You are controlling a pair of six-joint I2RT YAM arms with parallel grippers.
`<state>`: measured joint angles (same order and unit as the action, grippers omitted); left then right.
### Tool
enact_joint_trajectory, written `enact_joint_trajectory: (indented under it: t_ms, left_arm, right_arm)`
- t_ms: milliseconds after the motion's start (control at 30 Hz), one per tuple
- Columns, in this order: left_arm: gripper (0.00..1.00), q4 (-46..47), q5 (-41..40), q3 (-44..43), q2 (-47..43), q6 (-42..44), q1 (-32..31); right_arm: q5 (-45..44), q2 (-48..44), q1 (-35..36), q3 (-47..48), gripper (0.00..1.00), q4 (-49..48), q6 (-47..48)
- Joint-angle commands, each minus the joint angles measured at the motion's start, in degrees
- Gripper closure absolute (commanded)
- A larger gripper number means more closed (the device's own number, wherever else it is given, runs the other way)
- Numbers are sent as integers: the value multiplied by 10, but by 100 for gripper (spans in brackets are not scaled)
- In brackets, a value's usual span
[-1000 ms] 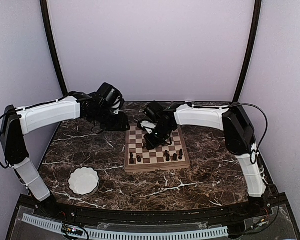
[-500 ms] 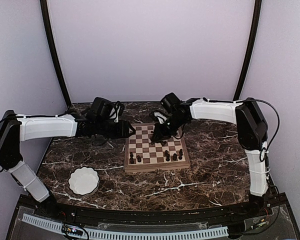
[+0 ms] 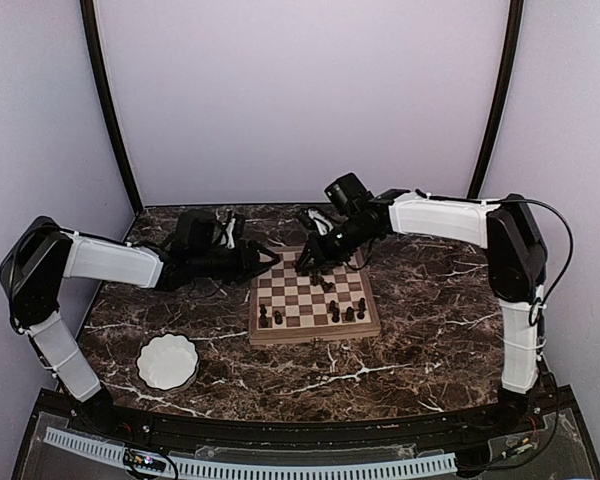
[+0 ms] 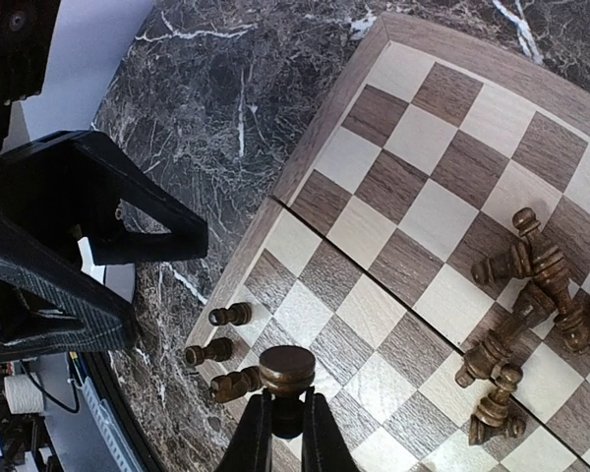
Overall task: Set up the chess pieces on the board
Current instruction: Pass from the right arm to the left
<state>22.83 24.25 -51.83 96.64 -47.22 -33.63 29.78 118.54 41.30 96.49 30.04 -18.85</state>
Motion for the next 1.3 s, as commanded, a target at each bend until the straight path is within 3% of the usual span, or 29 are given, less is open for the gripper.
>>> enact_joint_trajectory:
  t_ms: [0, 333, 600, 900, 967, 1133, 1267]
  left_arm:
    - [47, 79, 52, 3, -9, -16, 1]
    - [53, 78, 210, -92, 94, -46, 2]
    - [61, 120, 232, -89, 110, -73, 2]
    - [88, 168, 276, -91, 129, -101, 2]
    - [91, 167, 276, -92, 126, -99, 3]
    - [93, 135, 257, -109, 108, -85, 9]
    - [93, 120, 192, -125, 72, -76, 22]
  right_arm:
    - [-11, -40, 2, 2, 99, 12, 34]
    - [-24, -72, 19, -7, 97, 30, 111]
    - [-49, -77, 38, -5, 95, 40, 133]
    - [-72, -83, 41, 3, 92, 48, 137]
    - [-80, -86, 40, 2, 89, 52, 135]
    - [-95, -131, 30, -25, 68, 43, 117]
    - [-2, -216, -28, -146, 62, -114, -1]
